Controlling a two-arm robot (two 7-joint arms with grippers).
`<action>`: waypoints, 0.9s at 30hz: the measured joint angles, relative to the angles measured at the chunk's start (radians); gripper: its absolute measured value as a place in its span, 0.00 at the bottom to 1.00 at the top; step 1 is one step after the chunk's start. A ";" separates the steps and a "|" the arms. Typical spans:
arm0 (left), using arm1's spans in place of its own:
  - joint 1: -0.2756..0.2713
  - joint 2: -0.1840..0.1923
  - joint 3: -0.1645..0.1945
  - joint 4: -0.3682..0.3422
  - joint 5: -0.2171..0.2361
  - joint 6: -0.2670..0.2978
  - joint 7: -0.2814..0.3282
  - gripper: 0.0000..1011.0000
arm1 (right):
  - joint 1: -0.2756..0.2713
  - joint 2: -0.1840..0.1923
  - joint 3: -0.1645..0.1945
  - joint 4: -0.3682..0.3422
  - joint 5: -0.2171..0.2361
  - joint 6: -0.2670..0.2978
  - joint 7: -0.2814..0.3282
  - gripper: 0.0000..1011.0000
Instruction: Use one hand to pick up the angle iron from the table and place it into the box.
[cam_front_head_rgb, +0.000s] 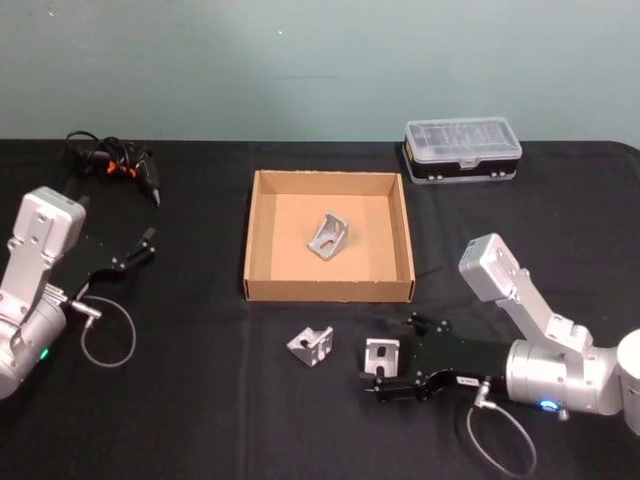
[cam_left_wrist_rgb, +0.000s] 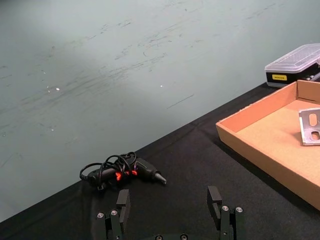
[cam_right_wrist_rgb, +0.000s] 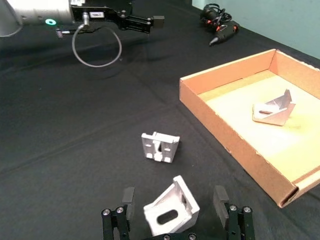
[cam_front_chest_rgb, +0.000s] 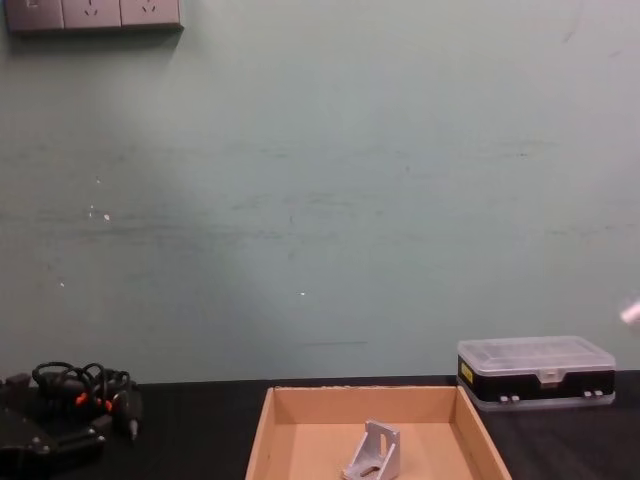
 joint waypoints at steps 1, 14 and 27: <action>0.000 0.000 0.000 0.000 0.000 0.000 0.000 1.00 | 0.011 -0.011 -0.006 0.018 0.001 -0.004 0.000 0.99; 0.000 0.000 0.000 0.000 0.000 0.000 0.000 1.00 | 0.032 -0.036 -0.019 0.057 0.005 -0.017 -0.001 0.99; 0.000 0.000 0.000 0.000 0.000 0.000 0.000 1.00 | 0.028 -0.033 -0.017 0.051 0.005 -0.016 -0.001 0.73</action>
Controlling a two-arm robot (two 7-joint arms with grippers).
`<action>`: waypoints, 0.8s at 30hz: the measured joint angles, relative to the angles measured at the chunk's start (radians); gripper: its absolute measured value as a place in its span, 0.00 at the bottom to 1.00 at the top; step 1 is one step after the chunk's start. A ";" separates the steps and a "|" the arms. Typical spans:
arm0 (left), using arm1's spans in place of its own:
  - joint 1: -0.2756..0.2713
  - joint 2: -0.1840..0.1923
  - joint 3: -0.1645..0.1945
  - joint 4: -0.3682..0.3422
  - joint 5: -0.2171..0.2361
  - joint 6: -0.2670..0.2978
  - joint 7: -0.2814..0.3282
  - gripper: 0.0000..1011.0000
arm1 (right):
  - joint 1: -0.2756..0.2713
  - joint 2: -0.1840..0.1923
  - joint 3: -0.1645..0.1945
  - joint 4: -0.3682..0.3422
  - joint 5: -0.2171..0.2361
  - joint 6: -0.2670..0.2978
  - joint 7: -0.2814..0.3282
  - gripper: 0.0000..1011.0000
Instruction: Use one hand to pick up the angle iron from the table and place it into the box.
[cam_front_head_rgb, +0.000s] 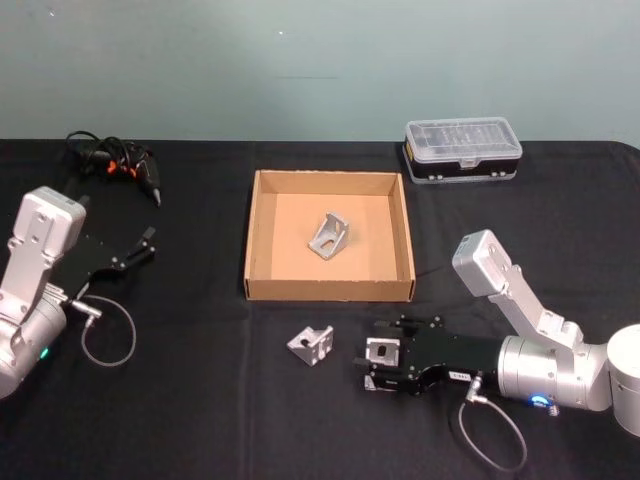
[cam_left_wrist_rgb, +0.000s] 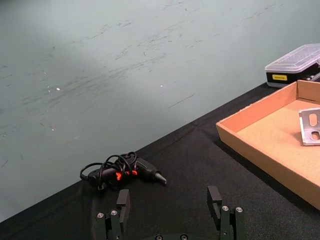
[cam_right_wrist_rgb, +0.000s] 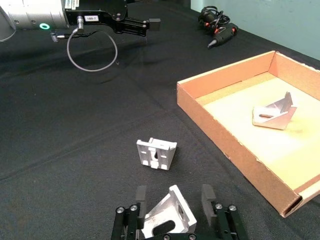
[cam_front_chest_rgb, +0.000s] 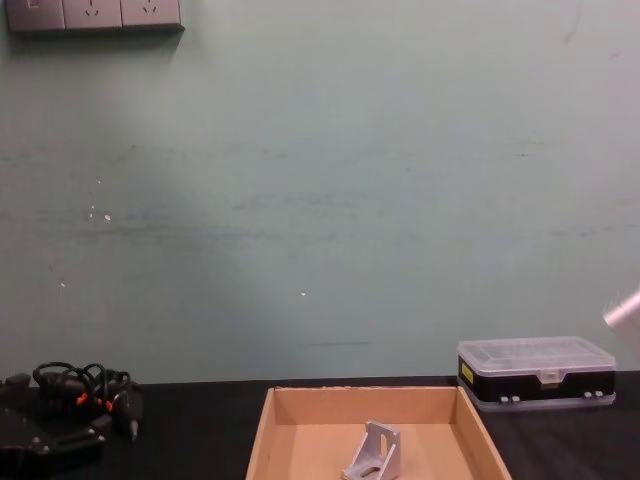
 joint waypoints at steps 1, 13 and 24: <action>0.000 0.000 0.000 0.000 0.000 0.000 0.000 1.00 | 0.000 0.000 0.000 0.000 0.000 0.000 0.000 0.68; 0.000 0.000 0.000 0.000 0.000 0.000 0.000 1.00 | -0.001 0.001 0.001 -0.002 0.000 0.001 0.000 0.30; 0.000 0.000 0.000 0.000 0.000 0.000 0.000 1.00 | -0.002 0.002 0.001 -0.003 0.000 0.001 0.000 0.09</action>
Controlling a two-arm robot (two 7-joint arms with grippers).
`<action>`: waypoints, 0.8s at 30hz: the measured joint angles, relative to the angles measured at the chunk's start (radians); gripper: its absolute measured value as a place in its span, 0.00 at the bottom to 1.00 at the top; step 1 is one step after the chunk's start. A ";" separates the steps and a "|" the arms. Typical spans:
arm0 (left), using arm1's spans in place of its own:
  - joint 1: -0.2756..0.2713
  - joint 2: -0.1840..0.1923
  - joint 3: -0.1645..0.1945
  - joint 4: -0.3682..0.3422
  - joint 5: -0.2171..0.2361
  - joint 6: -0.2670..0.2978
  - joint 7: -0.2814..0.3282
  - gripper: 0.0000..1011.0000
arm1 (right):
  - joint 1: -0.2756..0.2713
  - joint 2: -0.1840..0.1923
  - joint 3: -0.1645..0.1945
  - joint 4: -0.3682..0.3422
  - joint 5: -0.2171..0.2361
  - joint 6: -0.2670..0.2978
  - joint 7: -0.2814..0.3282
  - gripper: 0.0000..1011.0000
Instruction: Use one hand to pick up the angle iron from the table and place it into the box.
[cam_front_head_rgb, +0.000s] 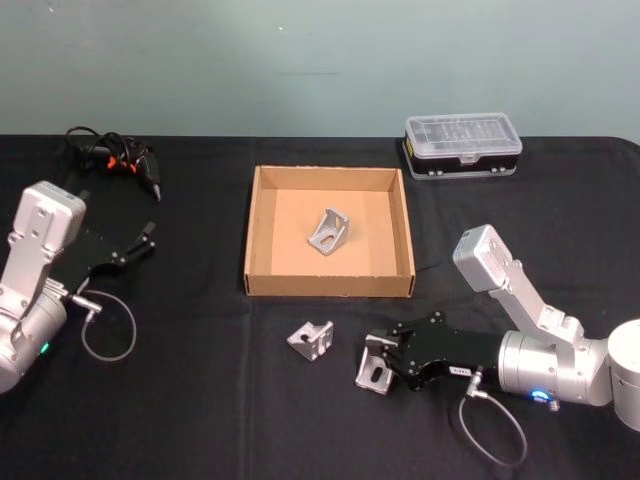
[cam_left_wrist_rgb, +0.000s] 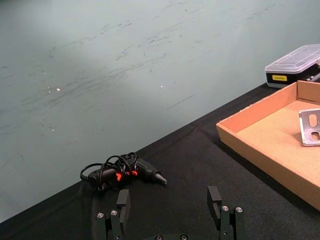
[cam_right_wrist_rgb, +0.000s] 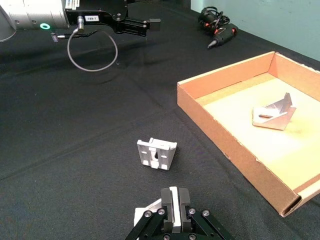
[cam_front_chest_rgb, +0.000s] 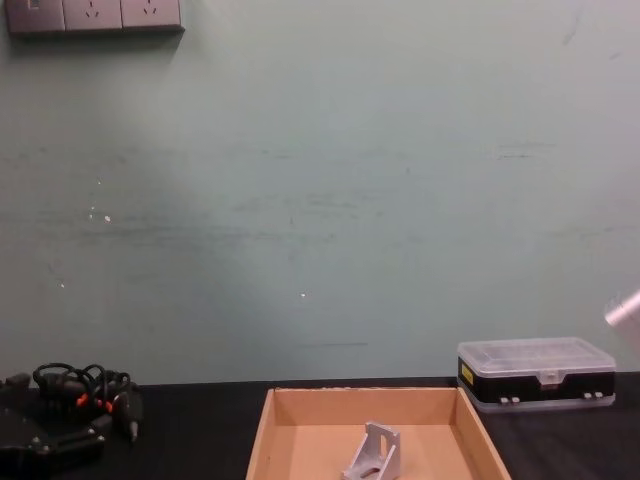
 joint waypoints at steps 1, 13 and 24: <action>0.000 0.000 0.000 0.000 0.000 0.000 0.000 1.00 | 0.000 0.000 0.000 0.000 0.000 0.000 0.000 0.09; 0.000 0.000 0.000 0.000 0.000 0.000 0.000 1.00 | -0.004 0.011 0.010 -0.043 0.011 -0.003 -0.015 0.09; 0.000 0.000 0.000 0.000 0.000 0.000 0.000 1.00 | 0.078 -0.025 0.036 -0.058 0.011 0.018 -0.076 0.09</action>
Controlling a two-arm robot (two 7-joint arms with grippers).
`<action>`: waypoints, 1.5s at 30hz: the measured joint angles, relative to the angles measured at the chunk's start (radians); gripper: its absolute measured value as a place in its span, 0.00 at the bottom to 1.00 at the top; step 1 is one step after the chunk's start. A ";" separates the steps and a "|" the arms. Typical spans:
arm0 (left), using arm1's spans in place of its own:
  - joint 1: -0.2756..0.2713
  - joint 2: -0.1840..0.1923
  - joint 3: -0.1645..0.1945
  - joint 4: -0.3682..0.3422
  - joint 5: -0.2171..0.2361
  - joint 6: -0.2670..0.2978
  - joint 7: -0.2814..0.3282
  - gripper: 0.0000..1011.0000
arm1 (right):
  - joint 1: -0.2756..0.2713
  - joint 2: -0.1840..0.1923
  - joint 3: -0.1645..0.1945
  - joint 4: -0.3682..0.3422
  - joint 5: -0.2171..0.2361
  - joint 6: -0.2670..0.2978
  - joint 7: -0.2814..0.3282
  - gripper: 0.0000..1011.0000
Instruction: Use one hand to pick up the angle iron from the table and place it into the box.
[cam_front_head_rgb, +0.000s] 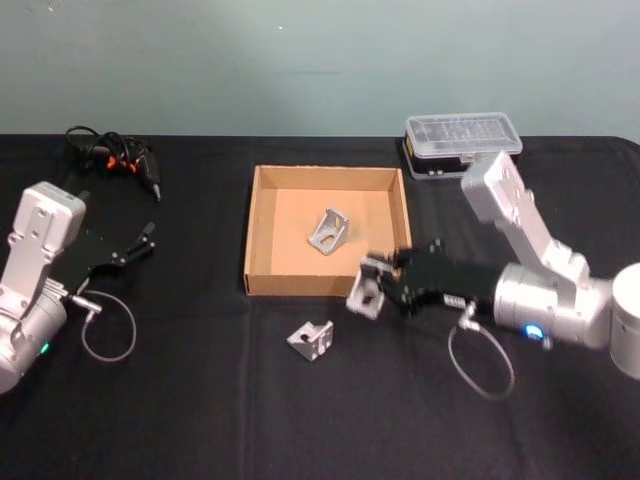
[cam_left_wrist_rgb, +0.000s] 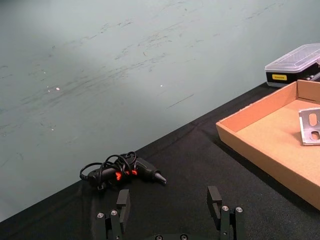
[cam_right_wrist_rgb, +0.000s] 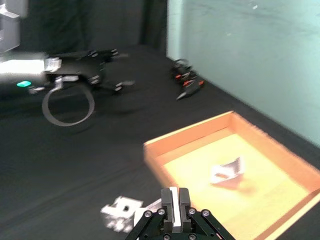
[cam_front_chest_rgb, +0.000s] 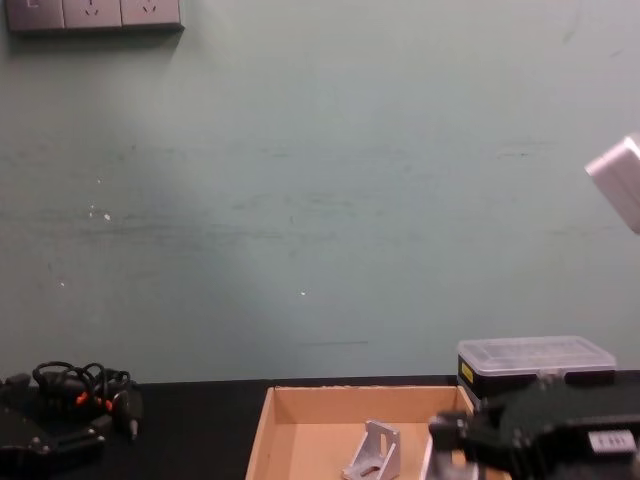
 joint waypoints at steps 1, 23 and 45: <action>0.000 0.000 0.000 0.000 0.000 0.000 0.000 1.00 | 0.012 -0.006 0.000 0.009 -0.005 0.002 -0.007 0.09; 0.000 0.000 0.000 0.000 0.000 0.000 0.000 1.00 | 0.245 -0.233 -0.029 0.418 -0.168 0.013 -0.134 0.09; 0.000 0.000 0.000 0.000 0.000 0.000 0.000 1.00 | 0.255 -0.259 -0.027 0.467 -0.189 0.005 -0.138 0.27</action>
